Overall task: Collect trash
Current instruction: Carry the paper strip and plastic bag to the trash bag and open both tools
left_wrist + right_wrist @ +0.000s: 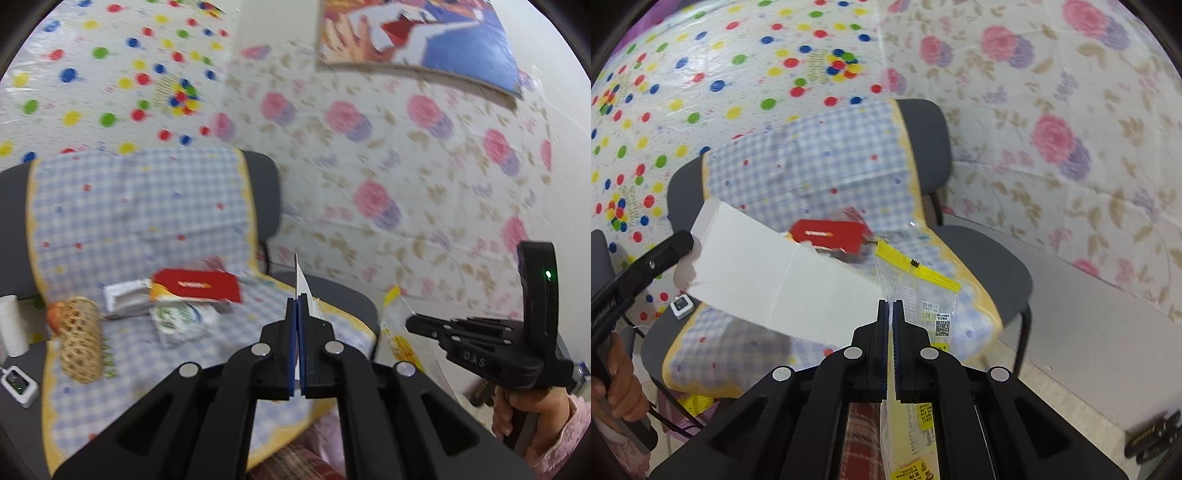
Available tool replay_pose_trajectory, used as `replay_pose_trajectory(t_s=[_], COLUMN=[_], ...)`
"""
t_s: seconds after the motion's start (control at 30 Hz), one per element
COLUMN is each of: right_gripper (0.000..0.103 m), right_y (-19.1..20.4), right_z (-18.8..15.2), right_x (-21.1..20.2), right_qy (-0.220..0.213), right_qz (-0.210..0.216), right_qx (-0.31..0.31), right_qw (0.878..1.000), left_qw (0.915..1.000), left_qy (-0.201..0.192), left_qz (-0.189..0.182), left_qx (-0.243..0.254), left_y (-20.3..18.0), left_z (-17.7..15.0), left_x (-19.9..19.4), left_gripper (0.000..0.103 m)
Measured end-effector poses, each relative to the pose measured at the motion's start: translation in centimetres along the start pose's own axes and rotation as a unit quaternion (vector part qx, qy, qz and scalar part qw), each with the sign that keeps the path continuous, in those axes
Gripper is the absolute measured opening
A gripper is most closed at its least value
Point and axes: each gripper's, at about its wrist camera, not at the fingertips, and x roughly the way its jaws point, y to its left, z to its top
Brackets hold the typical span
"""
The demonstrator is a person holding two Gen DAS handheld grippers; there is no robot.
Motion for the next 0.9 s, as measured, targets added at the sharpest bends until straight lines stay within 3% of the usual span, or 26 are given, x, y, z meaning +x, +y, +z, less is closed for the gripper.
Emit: replay_pose_trajectory(t_s=[0.23, 0.6, 0.9], right_gripper=[0.003, 0.005, 0.011], right_y=[-3.8, -7.6, -9.9], right_z=[-3.1, -6.0, -7.2], right_x=[0.1, 3.7, 6.4], right_qy=[0.023, 0.042, 0.066], right_qz=[-0.031, -0.024, -0.028], right_qx=[0.04, 0.089, 0.118], right_qw=[0.998, 0.995, 0.99], left_qw=[0.9963, 0.9874, 0.9817], left_qy=[0.054, 0.126, 0.168], left_qz=[-0.059, -0.056, -0.043], left_qx=[0.032, 0.077, 0.08], left_y=[-4.6, -7.4, -7.8], left_z=[-3.2, -7.0, -8.1], left_x=[3.3, 8.6, 11.8], left_gripper=[0.0, 0.0, 0.0])
